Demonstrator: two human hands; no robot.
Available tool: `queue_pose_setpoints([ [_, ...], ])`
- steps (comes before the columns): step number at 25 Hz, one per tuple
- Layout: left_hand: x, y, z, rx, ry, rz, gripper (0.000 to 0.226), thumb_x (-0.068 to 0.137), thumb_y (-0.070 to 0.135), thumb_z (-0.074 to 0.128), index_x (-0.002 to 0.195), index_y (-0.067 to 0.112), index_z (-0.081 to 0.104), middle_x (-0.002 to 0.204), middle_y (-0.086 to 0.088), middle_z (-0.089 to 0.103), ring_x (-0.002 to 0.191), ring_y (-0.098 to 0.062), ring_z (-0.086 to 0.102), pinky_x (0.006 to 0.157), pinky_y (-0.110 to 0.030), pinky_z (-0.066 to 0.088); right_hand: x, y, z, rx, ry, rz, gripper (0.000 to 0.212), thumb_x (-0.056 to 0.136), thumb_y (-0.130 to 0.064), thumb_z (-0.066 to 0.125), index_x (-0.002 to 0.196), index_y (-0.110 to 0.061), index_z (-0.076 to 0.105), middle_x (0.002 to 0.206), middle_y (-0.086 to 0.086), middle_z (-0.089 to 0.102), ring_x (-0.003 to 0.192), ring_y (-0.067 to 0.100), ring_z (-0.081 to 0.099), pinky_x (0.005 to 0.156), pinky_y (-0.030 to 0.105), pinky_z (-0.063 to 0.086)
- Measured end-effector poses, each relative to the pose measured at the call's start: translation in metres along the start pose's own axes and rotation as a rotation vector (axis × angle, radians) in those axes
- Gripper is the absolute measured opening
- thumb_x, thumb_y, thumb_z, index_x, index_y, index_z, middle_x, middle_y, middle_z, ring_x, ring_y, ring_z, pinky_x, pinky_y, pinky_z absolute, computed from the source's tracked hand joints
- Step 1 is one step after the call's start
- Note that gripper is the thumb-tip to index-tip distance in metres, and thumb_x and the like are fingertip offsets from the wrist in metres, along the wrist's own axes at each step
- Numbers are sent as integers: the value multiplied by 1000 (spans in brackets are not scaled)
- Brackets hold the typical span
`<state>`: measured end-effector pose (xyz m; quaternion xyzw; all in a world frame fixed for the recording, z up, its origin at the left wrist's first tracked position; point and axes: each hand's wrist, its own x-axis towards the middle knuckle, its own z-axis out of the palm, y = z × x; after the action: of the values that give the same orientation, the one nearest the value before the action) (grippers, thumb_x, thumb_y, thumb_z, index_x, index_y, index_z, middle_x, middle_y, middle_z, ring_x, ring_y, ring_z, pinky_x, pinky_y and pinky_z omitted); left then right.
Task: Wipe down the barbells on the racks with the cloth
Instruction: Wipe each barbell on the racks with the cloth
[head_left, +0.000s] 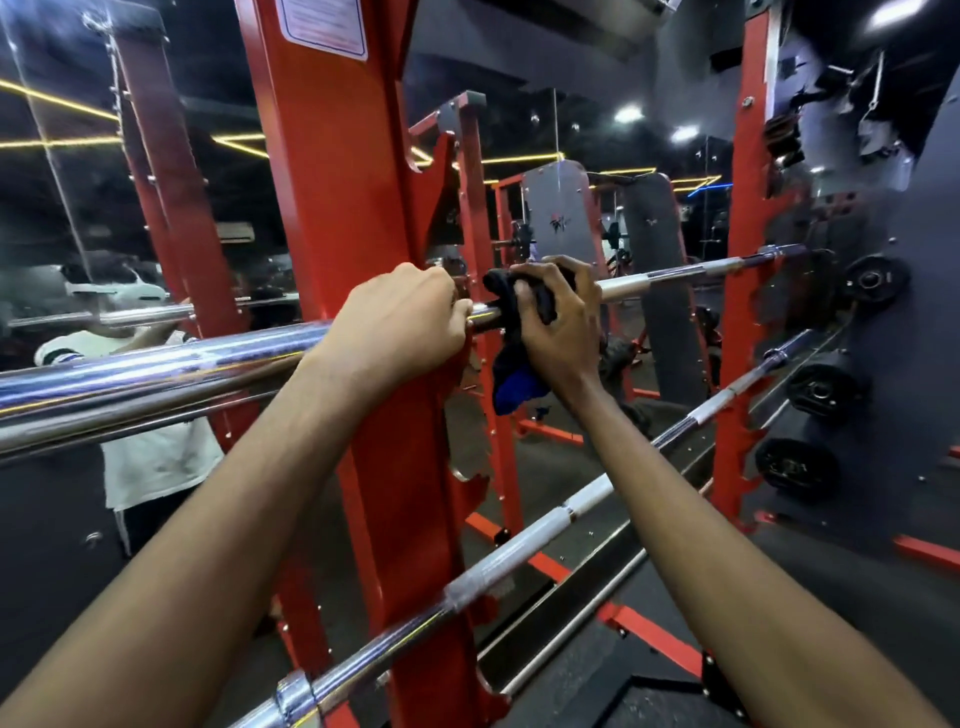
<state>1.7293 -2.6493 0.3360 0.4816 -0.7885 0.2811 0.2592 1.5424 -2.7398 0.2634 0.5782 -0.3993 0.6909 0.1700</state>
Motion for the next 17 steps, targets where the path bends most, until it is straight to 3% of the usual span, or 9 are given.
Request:
queue_pose_setpoints([
  [2,8,10,4,-15,-20,-39,30,100,35,43,94,10,58,87,-12,53,73,-31,48,66,-37,38,-14,-1,5,-19,31,-93,23,98,-30,65,118,-20,71,126,4,54,123,16,50,111,40,39],
  [5,15,18,10,-8,-26,-79,32,100,38,43,96,12,60,86,-9,53,73,-30,48,65,-37,39,-12,12,1,-73,8,-244,29,98,-29,65,123,-17,69,128,7,55,122,21,51,110,33,37],
  [7,20,26,17,54,-36,-65,36,99,43,44,103,13,63,91,-10,57,80,-32,55,65,-36,39,2,32,-3,-82,12,-215,26,96,-28,64,120,-18,70,125,6,56,118,21,52,106,36,41],
  [10,29,41,35,139,-72,-16,44,100,50,41,123,17,59,116,-9,64,107,-32,61,75,-38,46,21,62,-9,-60,42,-41,25,92,-30,62,115,-22,71,121,4,57,114,23,54,99,46,46],
  [12,36,47,49,227,-118,41,58,99,54,37,152,29,33,137,-11,56,119,-32,57,88,-41,48,26,69,-14,-38,30,5,27,93,-34,61,116,-23,71,122,4,56,115,23,54,102,46,46],
  [13,38,47,54,267,-134,57,65,99,56,35,157,35,17,143,-11,51,121,-34,56,90,-42,48,24,69,-15,-31,21,-11,27,94,-35,63,117,-22,70,123,4,56,116,22,53,104,41,43],
  [15,41,48,61,305,-132,58,73,98,60,34,157,41,-4,148,-13,44,117,-35,57,88,-44,47,17,67,-17,-24,7,-106,28,95,-34,66,118,-20,70,124,4,56,119,19,52,107,32,38],
  [17,40,49,64,317,-113,65,75,98,60,33,155,43,-13,150,-13,42,113,-35,58,83,-45,48,15,69,-18,-40,-4,-190,28,95,-32,68,120,-19,70,125,3,56,121,18,52,108,31,37],
])
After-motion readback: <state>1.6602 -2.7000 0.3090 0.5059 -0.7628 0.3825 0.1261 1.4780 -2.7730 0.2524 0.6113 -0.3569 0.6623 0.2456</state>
